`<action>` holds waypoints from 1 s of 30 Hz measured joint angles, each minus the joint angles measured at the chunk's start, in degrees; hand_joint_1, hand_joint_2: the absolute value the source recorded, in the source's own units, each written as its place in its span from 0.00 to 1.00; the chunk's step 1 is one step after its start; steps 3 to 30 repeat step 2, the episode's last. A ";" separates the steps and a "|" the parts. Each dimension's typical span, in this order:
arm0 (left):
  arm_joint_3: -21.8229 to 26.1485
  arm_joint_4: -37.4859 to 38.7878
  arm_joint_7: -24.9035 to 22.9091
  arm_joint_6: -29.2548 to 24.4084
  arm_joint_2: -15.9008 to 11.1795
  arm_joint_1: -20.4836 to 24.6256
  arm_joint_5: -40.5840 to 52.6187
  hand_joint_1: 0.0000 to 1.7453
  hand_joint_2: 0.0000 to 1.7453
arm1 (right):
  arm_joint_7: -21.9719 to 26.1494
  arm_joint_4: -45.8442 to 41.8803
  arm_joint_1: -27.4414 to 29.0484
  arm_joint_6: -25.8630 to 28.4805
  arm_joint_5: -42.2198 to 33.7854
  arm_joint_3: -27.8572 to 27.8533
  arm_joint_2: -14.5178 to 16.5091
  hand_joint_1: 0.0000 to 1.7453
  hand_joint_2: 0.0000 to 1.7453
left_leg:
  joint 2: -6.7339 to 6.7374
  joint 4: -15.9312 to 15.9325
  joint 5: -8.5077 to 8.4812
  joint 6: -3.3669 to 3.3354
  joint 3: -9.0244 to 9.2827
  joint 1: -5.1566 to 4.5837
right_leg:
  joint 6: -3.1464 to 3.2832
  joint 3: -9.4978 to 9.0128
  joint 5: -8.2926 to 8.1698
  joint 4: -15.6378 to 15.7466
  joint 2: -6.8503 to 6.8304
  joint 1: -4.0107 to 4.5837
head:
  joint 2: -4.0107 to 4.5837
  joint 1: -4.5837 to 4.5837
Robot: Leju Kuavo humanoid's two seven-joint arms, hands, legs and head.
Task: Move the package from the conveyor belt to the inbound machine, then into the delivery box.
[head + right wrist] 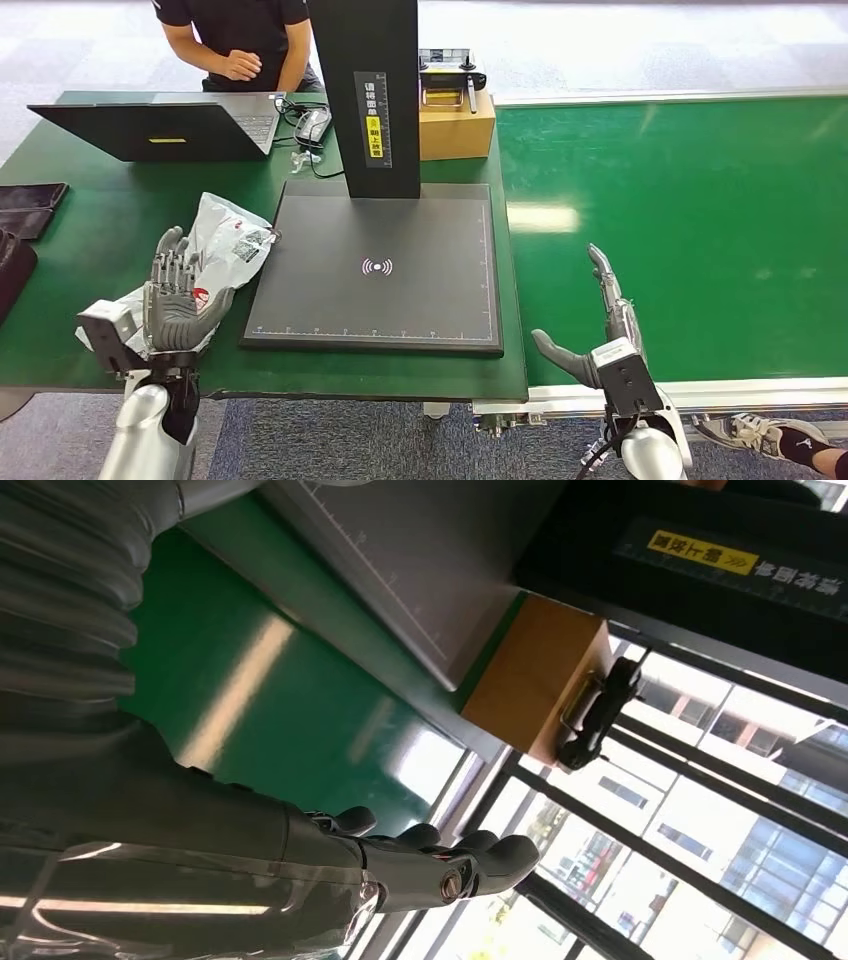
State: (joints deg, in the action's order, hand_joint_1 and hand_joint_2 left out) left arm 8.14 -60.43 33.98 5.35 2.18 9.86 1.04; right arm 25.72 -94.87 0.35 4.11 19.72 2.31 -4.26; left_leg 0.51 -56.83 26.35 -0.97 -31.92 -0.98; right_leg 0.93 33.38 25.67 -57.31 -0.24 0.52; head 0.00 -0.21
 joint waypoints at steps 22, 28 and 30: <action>-0.83 -1.68 -0.27 6.04 1.32 -1.35 -4.82 0.00 1.00 | 0.18 0.65 -0.75 -0.75 -0.79 0.20 0.63 0.00 1.00 | 0.00 0.00 0.01 -0.02 0.00 -0.01 | -0.01 0.00 0.00 0.01 0.00 -0.01 | 0.00 -0.01; -0.83 -1.68 -0.27 6.04 1.32 -1.35 -4.82 0.00 1.00 | 0.18 0.65 -0.75 -0.75 -0.79 0.20 0.63 0.00 1.00 | 0.00 0.00 0.01 -0.02 0.00 -0.01 | -0.01 0.00 0.00 0.01 0.00 -0.01 | 0.00 -0.01; -0.83 -1.68 -0.27 6.04 1.32 -1.35 -4.82 0.00 1.00 | 0.18 0.65 -0.75 -0.75 -0.79 0.20 0.63 0.00 1.00 | 0.00 0.00 0.01 -0.02 0.00 -0.01 | -0.01 0.00 0.00 0.01 0.00 -0.01 | 0.00 -0.01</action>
